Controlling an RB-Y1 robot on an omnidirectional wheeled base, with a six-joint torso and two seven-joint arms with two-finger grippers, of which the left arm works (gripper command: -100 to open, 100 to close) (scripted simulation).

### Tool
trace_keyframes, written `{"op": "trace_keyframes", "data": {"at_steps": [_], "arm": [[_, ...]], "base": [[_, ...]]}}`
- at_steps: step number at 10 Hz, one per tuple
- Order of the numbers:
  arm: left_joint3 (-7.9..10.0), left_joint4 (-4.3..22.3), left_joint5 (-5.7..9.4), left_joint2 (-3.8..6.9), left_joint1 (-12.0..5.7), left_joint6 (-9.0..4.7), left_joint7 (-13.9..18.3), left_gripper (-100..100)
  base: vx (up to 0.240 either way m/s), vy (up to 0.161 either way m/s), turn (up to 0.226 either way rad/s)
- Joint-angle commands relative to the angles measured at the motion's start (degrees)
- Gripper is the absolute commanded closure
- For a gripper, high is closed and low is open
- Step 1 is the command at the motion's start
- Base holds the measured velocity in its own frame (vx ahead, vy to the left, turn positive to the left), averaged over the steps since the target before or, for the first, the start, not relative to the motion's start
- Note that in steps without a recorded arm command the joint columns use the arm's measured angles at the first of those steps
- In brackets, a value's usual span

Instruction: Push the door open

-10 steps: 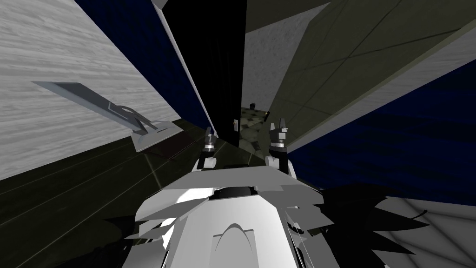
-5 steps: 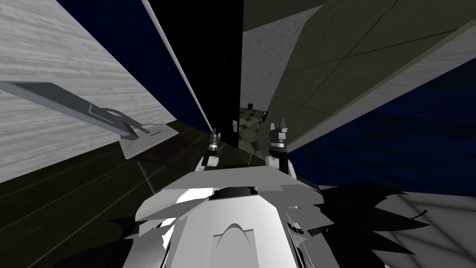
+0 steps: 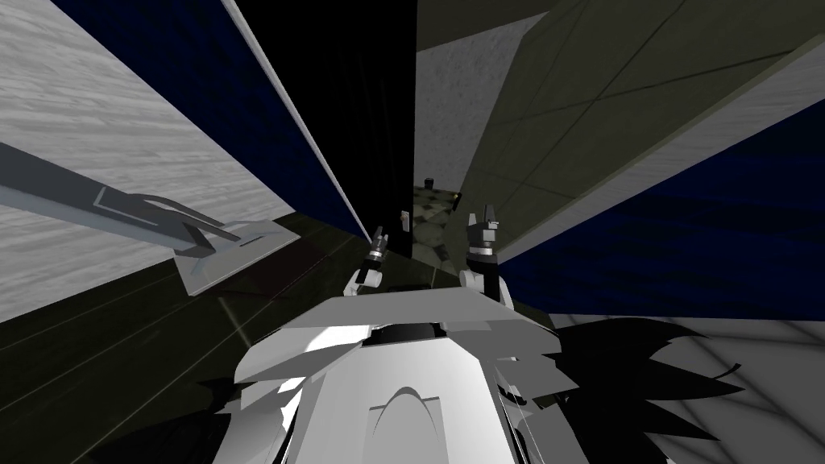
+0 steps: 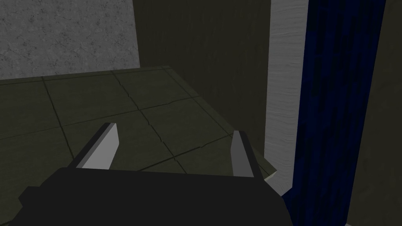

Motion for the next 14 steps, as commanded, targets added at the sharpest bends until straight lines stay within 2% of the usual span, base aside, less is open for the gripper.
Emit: {"op": "trace_keyframes", "data": {"at_steps": [1,2,6,7,12,14], "arm": [[-0.94,2.38,-0.24,0.12,-1.01,0.37,0.11,-100],[-0.94,2.38,-0.24,0.12,-1.01,0.37,0.11,-100],[-2.83,7.82,-0.62,0.78,-3.51,1.26,0.62,-100],[-3.64,10.16,-0.78,1.04,-4.59,1.64,0.84,-100],[-5.28,14.89,-1.11,1.58,-6.77,2.41,1.28,-100],[-6.21,17.54,-1.29,1.86,-7.99,2.84,1.53,-100]], "base": [[0.088,0.05,-0.1],[0.059,0.033,-0.037],[0.07,0.046,-0.091],[0.108,0.076,-0.149],[0.097,0.059,-0.075],[0.1,0.065,-0.092]]}}
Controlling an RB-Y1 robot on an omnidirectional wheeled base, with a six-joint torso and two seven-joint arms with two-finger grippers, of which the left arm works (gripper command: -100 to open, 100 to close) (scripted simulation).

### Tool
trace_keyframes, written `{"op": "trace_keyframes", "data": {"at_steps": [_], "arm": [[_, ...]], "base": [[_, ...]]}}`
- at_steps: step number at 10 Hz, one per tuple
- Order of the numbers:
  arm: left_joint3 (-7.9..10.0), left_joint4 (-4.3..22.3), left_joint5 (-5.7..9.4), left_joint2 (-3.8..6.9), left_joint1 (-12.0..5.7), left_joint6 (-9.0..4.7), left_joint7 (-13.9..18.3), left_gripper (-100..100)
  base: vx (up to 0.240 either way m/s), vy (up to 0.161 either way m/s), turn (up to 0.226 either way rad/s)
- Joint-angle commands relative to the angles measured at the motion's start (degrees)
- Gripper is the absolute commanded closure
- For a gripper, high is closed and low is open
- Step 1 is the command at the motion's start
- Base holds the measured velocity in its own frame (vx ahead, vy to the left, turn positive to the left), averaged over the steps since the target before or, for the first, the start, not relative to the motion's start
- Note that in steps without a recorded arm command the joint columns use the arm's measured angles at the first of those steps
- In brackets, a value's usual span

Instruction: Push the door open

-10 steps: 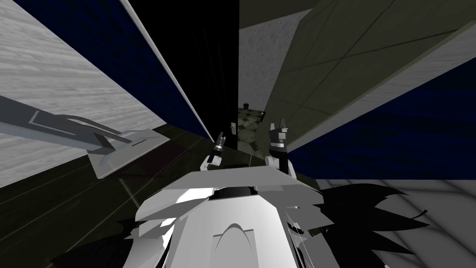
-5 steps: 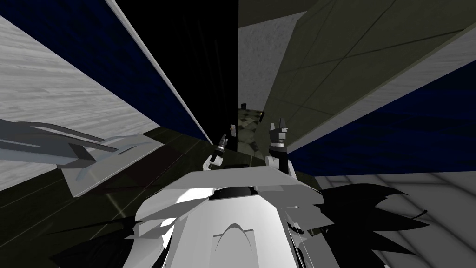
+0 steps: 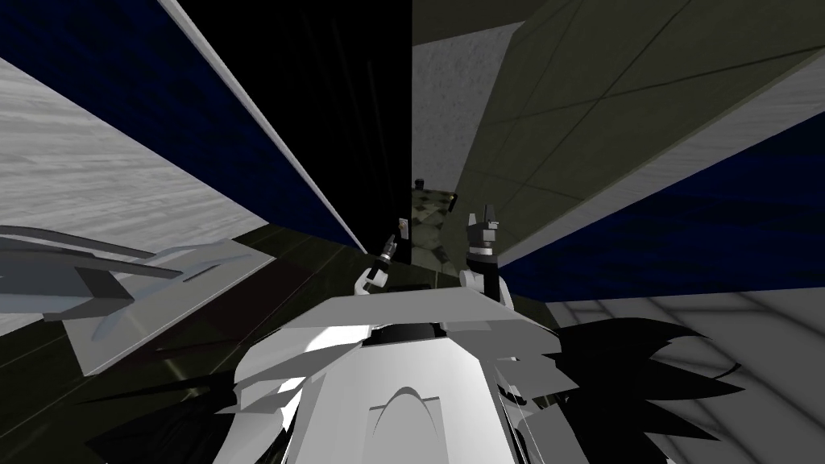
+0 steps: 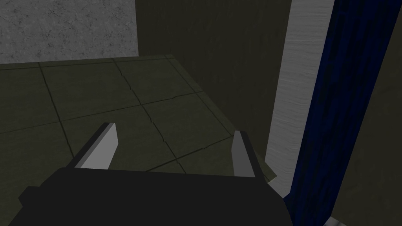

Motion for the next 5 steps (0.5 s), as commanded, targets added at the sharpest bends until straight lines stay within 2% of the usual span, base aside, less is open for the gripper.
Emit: {"op": "trace_keyframes", "data": {"at_steps": [1,5], "arm": [[0.0,0.0,0.0,0.0,0.0,0.0,0.0,-100],[0.92,2.1,-0.03,-0.79,-1.34,-0.35,-0.24,-100]], "base": [[0.06,0.042,-0.024],[0.172,-0.057,-0.031]]}}
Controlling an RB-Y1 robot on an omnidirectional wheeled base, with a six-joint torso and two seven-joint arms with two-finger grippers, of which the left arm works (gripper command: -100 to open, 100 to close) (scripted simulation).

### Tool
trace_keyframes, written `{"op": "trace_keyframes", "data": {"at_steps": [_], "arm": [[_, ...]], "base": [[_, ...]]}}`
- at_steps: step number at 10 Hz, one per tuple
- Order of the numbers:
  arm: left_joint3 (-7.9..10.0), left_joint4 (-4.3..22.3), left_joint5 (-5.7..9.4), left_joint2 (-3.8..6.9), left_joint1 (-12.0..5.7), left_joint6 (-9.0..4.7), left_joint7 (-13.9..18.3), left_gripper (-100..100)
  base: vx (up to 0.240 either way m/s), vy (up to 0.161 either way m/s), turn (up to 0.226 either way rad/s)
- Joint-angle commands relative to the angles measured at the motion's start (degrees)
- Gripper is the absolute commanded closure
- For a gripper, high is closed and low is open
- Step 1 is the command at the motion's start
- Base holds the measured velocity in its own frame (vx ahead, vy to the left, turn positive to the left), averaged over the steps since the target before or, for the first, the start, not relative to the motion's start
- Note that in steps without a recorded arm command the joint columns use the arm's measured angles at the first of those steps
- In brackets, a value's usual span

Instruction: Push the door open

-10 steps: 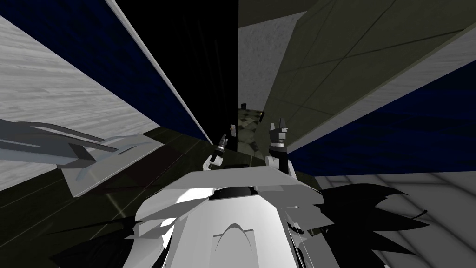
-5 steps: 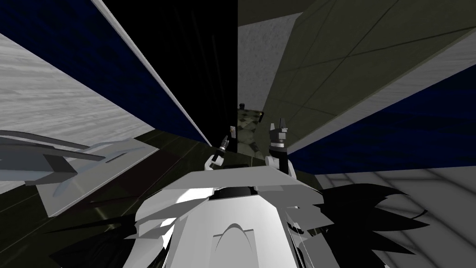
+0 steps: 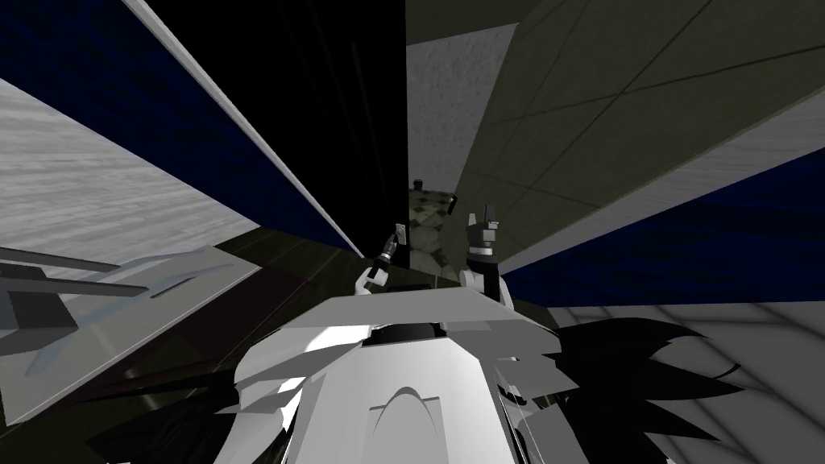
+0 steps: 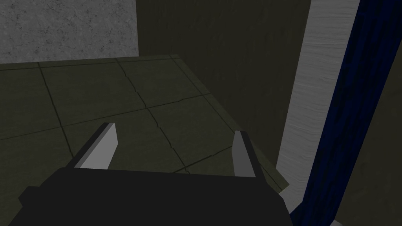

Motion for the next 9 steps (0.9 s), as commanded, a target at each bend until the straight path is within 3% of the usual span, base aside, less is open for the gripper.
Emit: {"op": "trace_keyframes", "data": {"at_steps": [1,5,6,9], "arm": [[0.42,0.81,-0.01,-0.35,-0.55,-0.15,-0.12,-100],[0.89,1.69,-0.03,-0.75,-1.1,-0.33,-0.26,-100],[0.89,1.69,-0.03,-0.75,-1.1,-0.33,-0.26,100],[0.89,1.69,-0.03,-0.75,-1.1,-0.33,-0.26,100]], "base": [[0.206,-0.065,-0.043],[0.166,-0.044,-0.021],[-0.008,0.003,0.006],[-0.013,0.005,-0.008]]}}
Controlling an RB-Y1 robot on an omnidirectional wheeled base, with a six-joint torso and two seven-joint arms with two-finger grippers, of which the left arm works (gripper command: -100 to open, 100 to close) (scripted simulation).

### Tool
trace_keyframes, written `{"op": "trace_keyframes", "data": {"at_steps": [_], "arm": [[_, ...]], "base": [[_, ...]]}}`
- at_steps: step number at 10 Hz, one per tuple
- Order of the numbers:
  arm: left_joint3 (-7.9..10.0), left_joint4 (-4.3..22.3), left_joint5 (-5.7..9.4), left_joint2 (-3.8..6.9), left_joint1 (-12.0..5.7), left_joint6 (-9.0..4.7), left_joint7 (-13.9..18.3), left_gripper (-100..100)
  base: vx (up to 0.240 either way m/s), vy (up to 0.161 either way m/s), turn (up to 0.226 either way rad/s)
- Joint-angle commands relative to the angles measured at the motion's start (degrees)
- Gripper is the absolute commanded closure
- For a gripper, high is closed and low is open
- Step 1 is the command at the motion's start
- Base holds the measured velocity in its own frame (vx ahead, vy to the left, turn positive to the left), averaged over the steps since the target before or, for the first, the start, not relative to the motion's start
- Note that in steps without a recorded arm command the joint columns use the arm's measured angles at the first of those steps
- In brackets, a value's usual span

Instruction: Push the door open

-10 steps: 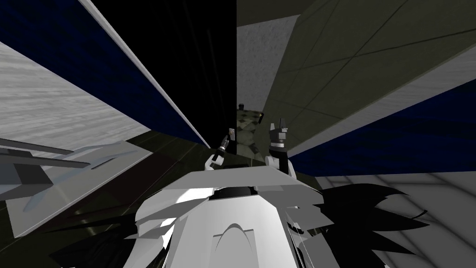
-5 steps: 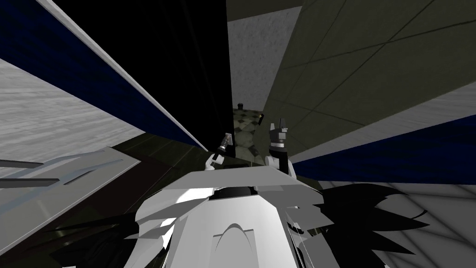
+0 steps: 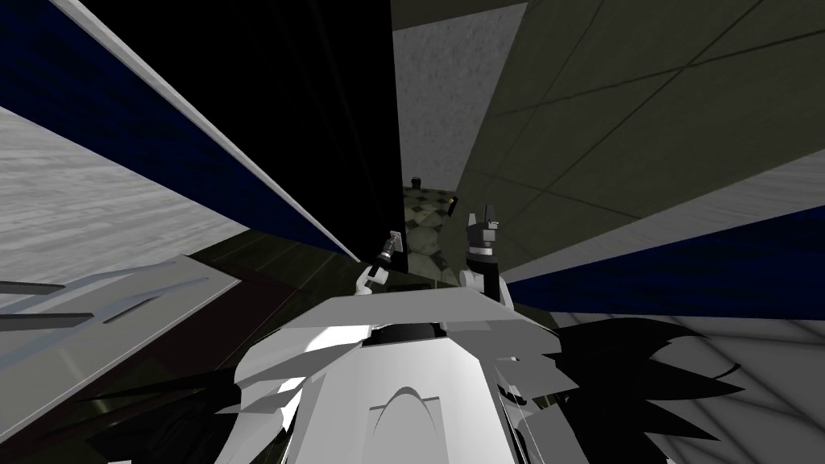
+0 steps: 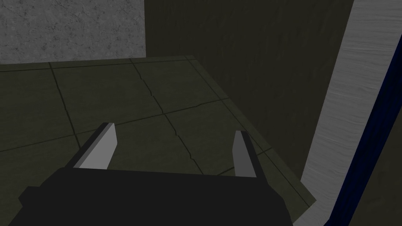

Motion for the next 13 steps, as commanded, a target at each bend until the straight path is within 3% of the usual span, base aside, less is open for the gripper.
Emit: {"op": "trace_keyframes", "data": {"at_steps": [1,13], "arm": [[-0.1,0.04,0.0,0.01,0.24,-0.05,0.03,100],[6.06,2.89,-0.17,-1.52,-2.14,0.07,-2.66,100]], "base": [[0.0,0.0,0.0],[0.126,-0.079,0.053]]}}
